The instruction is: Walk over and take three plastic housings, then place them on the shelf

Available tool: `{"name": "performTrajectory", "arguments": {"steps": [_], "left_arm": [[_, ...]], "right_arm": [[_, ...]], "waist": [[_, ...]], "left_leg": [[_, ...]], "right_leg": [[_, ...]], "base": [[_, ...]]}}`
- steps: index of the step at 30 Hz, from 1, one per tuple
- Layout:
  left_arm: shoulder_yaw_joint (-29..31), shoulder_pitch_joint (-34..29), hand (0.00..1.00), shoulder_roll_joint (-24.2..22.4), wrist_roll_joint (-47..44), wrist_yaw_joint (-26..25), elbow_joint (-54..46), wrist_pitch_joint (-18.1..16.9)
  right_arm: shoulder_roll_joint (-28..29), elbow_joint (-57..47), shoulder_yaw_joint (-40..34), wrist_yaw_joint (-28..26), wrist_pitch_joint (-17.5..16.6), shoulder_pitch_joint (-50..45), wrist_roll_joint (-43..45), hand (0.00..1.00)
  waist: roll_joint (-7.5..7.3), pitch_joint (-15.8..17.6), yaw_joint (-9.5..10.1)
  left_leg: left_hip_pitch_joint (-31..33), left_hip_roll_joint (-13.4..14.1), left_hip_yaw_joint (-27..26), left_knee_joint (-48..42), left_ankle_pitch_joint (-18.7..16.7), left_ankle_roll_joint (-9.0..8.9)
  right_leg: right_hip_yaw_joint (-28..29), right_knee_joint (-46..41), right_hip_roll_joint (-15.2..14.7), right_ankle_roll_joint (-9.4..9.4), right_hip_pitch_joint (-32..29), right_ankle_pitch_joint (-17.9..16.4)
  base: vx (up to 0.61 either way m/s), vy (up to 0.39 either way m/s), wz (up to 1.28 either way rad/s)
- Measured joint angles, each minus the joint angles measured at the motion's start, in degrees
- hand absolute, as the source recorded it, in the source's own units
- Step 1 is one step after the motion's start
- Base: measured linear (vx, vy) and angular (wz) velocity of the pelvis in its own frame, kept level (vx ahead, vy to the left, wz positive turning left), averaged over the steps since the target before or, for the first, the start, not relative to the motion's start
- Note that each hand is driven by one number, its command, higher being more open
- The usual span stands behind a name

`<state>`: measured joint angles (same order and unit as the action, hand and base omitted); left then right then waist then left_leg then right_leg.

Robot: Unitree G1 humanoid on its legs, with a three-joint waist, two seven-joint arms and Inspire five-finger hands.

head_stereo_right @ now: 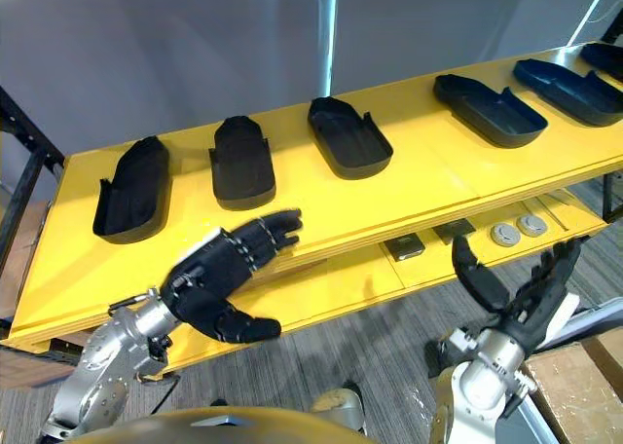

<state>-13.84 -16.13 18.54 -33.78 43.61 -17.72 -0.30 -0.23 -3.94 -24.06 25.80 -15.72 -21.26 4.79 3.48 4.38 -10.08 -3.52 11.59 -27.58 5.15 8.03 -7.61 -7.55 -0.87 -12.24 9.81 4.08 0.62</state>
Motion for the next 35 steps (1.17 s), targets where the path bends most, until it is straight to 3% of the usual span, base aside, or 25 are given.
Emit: {"name": "performTrajectory", "arguments": {"steps": [3,7,9,13,17,20,21,22,24,25,27,29,31,35], "left_arm": [[-3.4,-0.1,1.00,0.1,-0.1,2.4,0.5,2.4],[-6.4,-0.1,1.00,-0.1,-1.9,4.7,3.5,5.4],[-7.8,0.1,1.00,-0.1,-1.8,6.8,7.3,9.3],[-11.1,0.1,1.00,-0.2,4.0,6.8,14.0,13.4],[-11.8,0.1,1.00,-1.5,7.6,3.2,21.4,14.4],[-8.8,0.1,1.00,-4.2,8.8,-6.8,30.9,12.0],[-5.6,0.1,1.00,-6.0,10.4,-13.4,35.5,9.3],[-3.2,0.1,1.00,-7.1,11.4,-16.7,37.9,7.7],[5.7,0.3,1.00,-8.6,15.1,-29.5,44.0,-0.4],[7.7,0.3,1.00,-8.7,16.0,-32.6,44.9,-2.7],[15.2,0.5,1.00,-9.3,19.6,-43.2,47.9,-10.8],[18.5,0.6,1.00,-9.6,21.5,-48.4,49.3,-14.2],[21.0,0.9,1.00,-10.0,23.6,-55.1,52.8,-15.9],[24.2,2.3,1.00,-12.8,25.2,-63.4,60.3,-15.1]], "right_arm": [[1.0,4.4,-0.1,5.6,-0.9,-0.4,-2.3,1.00],[1.2,11.0,-0.3,6.5,-1.6,-0.1,-1.0,1.00],[1.3,16.4,-0.5,5.0,-1.2,0.0,1.9,1.00],[2.6,22.5,-0.4,1.9,0.2,0.0,6.3,1.00],[2.2,28.3,0.1,-2.8,2.3,0.4,8.9,1.00],[1.9,33.7,2.1,-6.0,5.0,1.1,10.2,1.00],[1.8,36.2,3.1,-7.5,5.9,1.5,10.2,1.00],[1.9,37.3,3.6,-8.2,6.5,1.9,10.3,1.00],[2.3,41.6,4.3,-10.2,7.9,3.0,12.6,1.00],[2.3,42.8,4.4,-10.4,8.0,3.2,13.2,1.00],[2.3,47.5,3.7,-11.2,8.2,4.1,16.4,1.00],[2.3,49.8,3.2,-11.5,8.3,4.5,17.5,1.00],[2.2,51.9,2.7,-12.3,8.3,5.7,18.7,1.00],[2.2,54.1,2.8,-15.0,8.3,7.2,18.7,1.00]], "waist": [[0.69,-0.5,0.38],[0.61,-0.8,0.68],[0.55,-1.2,0.72],[0.47,-1.2,0.85],[0.30,-1.1,1.26],[-0.81,-0.9,1.93],[-1.48,-1.0,2.09],[-1.82,-1.0,2.07],[-3.01,-0.7,2.38],[-3.43,-0.4,2.54],[-4.81,0.2,3.88],[-5.31,0.6,4.58],[-5.49,1.0,5.27],[-5.67,1.7,5.34]], "left_leg": [[-0.1,1.0,-4.0,0.0,1.1,0.25],[-0.2,1.2,-4.3,0.0,1.5,0.04],[-0.2,1.3,-5.5,0.0,1.7,0.14],[-1.0,1.2,-5.7,0.0,1.6,0.13],[-0.6,1.2,-5.9,0.0,1.6,0.13],[-0.8,0.9,-4.7,0.0,1.7,0.22],[-0.4,0.9,-3.9,0.0,1.7,0.22],[0.0,0.9,-3.4,0.0,1.7,0.22],[1.1,0.6,-1.0,0.0,1.7,0.28],[1.0,0.5,-0.5,0.0,1.8,0.31],[0.9,0.0,1.2,0.0,1.7,0.24],[0.9,-0.2,1.6,0.0,1.9,0.14],[0.1,-0.5,1.7,0.0,1.9,0.11],[-2.3,-0.6,1.5,0.0,1.1,-0.55]], "right_leg": [[-0.7,-0.1,0.0,-0.54,-0.2,-0.4],[-1.3,-0.3,-0.1,-0.58,0.0,-0.5],[-1.7,-0.8,-0.3,-0.32,0.2,-0.6],[-1.8,-2.2,-0.6,-0.36,0.4,-1.9],[-2.4,-2.1,-0.8,-0.20,0.4,-2.2],[-3.5,-2.0,-1.0,-0.19,1.4,-2.8],[-4.0,-2.0,-0.9,-0.31,1.4,-3.0],[-4.5,-1.9,-0.9,-0.32,1.4,-3.0],[-6.5,-1.5,-0.9,-0.44,2.1,-3.2],[-7.0,-1.1,-0.9,-0.50,2.7,-3.2],[-8.5,0.0,-1.0,-0.66,4.6,-3.1],[-9.3,0.2,-1.1,-0.54,5.2,-3.0],[-9.5,0.5,-1.2,-0.64,6.1,-3.1],[-9.7,1.8,-1.3,-0.93,8.8,-3.2]], "base": [[-0.03,-0.021,0.12],[-0.02,-0.010,0.07],[-0.01,-0.001,0.09],[-0.01,0.002,0.03],[-0.01,-0.007,0.10],[0.02,-0.007,0.16],[0.02,-0.014,0.18],[0.03,-0.019,0.31],[0.05,-0.018,0.41],[0.07,-0.021,0.38],[0.08,-0.019,0.30],[0.09,-0.014,0.16],[0.08,-0.018,0.01],[0.03,-0.016,-0.05]]}}
